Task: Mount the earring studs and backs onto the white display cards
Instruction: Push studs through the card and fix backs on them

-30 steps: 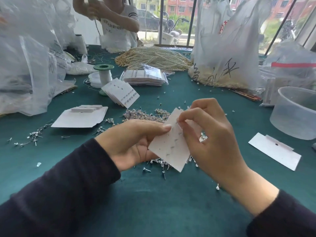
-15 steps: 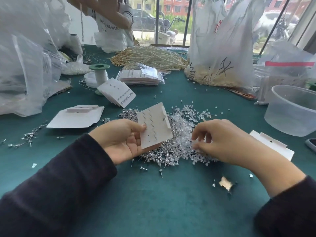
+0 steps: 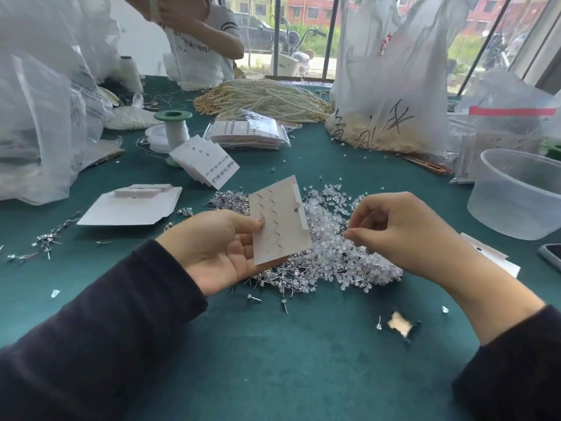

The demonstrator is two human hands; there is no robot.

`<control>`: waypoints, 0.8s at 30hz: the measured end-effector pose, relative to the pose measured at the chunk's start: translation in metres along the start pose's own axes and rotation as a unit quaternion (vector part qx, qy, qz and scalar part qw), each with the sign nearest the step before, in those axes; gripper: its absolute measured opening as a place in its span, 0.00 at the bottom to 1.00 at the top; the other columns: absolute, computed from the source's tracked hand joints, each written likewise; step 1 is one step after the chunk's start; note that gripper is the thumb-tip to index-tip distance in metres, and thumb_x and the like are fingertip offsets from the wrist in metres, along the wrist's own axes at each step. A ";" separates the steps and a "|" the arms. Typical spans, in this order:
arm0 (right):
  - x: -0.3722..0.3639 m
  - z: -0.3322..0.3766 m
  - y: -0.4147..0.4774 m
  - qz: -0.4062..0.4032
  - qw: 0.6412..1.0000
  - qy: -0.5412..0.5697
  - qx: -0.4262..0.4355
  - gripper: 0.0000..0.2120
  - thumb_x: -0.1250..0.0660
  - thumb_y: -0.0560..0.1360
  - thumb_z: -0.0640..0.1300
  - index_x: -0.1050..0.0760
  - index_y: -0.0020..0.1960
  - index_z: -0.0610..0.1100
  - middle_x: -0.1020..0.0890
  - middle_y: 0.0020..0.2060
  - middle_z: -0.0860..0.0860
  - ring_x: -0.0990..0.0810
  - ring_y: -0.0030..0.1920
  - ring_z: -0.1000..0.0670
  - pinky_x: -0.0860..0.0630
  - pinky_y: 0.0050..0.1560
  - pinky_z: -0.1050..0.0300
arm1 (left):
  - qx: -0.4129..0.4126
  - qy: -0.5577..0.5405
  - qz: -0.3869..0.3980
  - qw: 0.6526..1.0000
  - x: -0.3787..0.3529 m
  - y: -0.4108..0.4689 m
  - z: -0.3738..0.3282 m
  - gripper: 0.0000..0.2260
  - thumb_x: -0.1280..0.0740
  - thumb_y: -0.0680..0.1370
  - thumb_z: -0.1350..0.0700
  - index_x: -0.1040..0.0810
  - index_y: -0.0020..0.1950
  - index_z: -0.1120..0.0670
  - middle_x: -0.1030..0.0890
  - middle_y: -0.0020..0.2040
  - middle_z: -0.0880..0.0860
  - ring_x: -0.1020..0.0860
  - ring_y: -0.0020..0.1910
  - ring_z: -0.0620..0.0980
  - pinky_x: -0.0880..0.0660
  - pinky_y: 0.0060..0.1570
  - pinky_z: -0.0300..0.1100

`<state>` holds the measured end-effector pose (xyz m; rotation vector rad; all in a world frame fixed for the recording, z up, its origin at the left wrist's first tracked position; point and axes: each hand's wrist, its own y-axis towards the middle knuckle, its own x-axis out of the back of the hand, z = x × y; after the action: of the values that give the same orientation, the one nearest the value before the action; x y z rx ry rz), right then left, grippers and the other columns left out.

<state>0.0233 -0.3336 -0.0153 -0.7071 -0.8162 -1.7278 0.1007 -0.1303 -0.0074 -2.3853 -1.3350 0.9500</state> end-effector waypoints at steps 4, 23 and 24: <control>0.000 0.000 0.000 0.018 1.000 -0.010 -0.001 0.06 0.31 0.70 0.39 0.23 0.37 0.49 0.19 0.31 0.53 0.21 0.32 0.55 0.26 0.37 0.59 | -0.008 -0.011 0.000 1.000 0.000 -0.001 0.000 0.12 0.45 0.78 0.66 0.28 0.59 0.64 0.20 0.47 0.61 0.21 0.43 0.55 0.22 0.35 0.52; 0.003 0.003 -0.001 0.001 0.996 0.081 -0.040 0.06 0.31 0.72 0.39 0.23 0.37 0.44 0.17 0.29 0.52 0.20 0.26 0.55 0.30 0.25 0.67 | -0.053 0.043 -0.025 0.997 -0.002 -0.002 0.003 0.07 0.42 0.77 0.66 0.24 0.47 0.64 0.19 0.42 0.59 0.20 0.35 0.51 0.21 0.30 0.43; 0.004 0.003 -0.001 0.000 0.996 0.084 -0.040 0.06 0.30 0.72 0.39 0.23 0.36 0.44 0.17 0.28 0.52 0.21 0.26 0.56 0.30 0.25 0.68 | -0.055 0.045 -0.025 0.997 -0.002 -0.002 0.003 0.07 0.42 0.77 0.67 0.24 0.47 0.64 0.19 0.42 0.59 0.19 0.34 0.51 0.20 0.29 0.43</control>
<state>0.0216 -0.3333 -0.0111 -0.6048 -0.6334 -1.8020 0.0962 -0.1310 -0.0079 -2.4295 -1.4409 0.7660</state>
